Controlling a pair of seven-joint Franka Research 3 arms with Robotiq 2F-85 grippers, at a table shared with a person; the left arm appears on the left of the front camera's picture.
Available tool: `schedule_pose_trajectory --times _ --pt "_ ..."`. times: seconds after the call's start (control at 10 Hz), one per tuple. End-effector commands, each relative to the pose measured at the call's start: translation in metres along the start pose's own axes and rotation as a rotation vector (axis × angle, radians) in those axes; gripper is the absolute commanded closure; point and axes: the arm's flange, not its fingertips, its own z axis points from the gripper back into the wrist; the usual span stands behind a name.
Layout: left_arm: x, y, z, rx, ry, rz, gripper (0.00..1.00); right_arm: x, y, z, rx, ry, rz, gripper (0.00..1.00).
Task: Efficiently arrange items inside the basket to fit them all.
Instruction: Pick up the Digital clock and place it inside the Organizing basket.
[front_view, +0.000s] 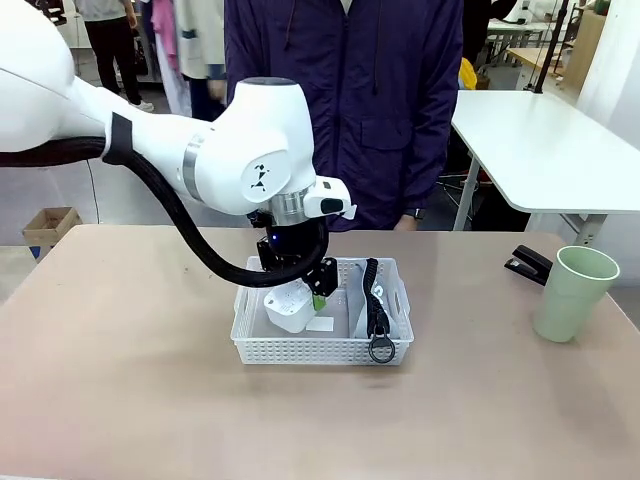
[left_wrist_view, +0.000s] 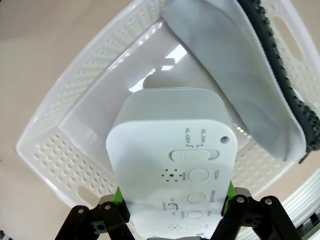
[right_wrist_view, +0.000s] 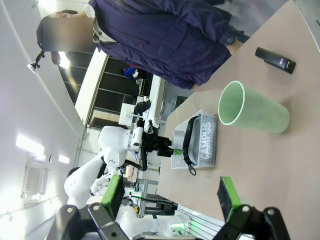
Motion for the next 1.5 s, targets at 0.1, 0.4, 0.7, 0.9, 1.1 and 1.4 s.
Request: schedule_pose_trajectory --times 0.1,0.4,0.7,0.9,1.1,1.4 --pt "0.026 0.010 -0.024 0.078 0.063 -0.059 0.22 0.002 0.001 -0.001 0.017 -0.009 0.026 0.00" --pt "0.031 0.011 -0.042 0.115 0.097 -0.045 0.22 0.002 0.001 -0.001 0.017 -0.009 0.026 0.00" --pt "0.033 0.011 -0.047 0.126 0.111 -0.044 0.22 0.002 0.001 -0.001 0.017 -0.009 0.026 0.00" --pt "0.034 0.011 -0.048 0.128 0.120 -0.044 0.22 0.002 0.001 -0.001 0.017 -0.009 0.026 0.00" --pt "0.035 0.011 -0.050 0.145 0.132 -0.052 0.00 0.002 0.001 -0.001 0.017 -0.009 0.026 0.00" --pt "0.034 0.012 -0.050 0.138 0.131 -0.055 0.00 0.002 0.001 -0.001 0.017 -0.009 0.026 0.00"
